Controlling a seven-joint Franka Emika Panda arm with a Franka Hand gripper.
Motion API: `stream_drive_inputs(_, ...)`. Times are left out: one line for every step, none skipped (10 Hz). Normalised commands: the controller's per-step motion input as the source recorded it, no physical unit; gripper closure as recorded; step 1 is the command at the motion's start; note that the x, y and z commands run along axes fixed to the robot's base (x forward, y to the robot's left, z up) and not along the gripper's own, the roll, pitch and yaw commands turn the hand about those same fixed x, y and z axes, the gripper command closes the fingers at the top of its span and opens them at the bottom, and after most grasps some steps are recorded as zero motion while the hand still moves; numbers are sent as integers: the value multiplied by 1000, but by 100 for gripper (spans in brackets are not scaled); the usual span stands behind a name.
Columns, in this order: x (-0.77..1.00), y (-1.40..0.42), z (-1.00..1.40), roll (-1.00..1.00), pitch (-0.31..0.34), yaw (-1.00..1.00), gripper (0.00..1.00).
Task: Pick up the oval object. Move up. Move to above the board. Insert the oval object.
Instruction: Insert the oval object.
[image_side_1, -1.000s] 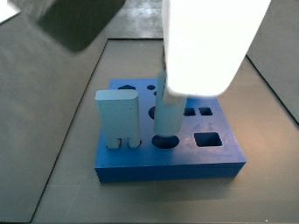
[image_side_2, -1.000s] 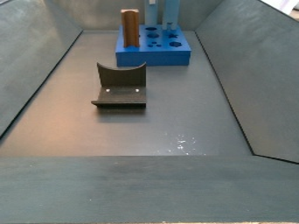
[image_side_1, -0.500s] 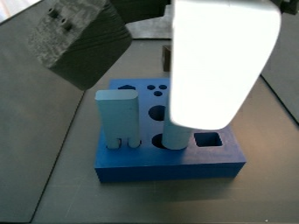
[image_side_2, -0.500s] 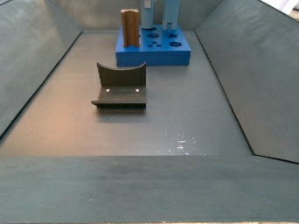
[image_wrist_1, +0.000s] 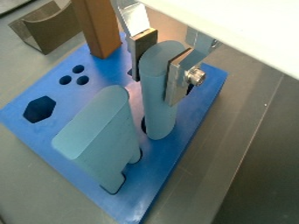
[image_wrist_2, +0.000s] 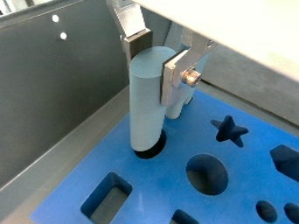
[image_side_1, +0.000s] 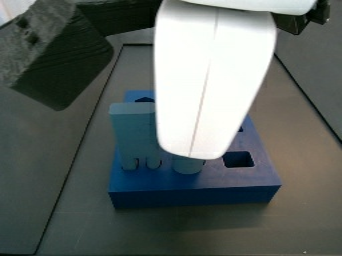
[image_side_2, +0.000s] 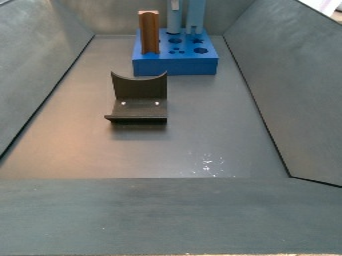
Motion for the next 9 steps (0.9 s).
stream_drive_inputs(0,171,-71,0,0,0,100)
stream_drive_inputs(31,129,-166,0,0,0,100)
stream_drive_inputs(251,3,-214,-1,-21,0,100)
stream_drive_inputs(271,0,-309,-20,-107,0,100)
stream_drive_inputs(337,0,-340,-36,-130,-29,100)
stream_drive_inputs(317,0,-394,-29,-137,-63,100)
stream_drive_inputs(197,0,-511,0,-130,-29,100)
stream_drive_inputs(114,-11,-697,9,-133,-3,100)
stream_drive_inputs(89,-34,-809,47,-109,0,100)
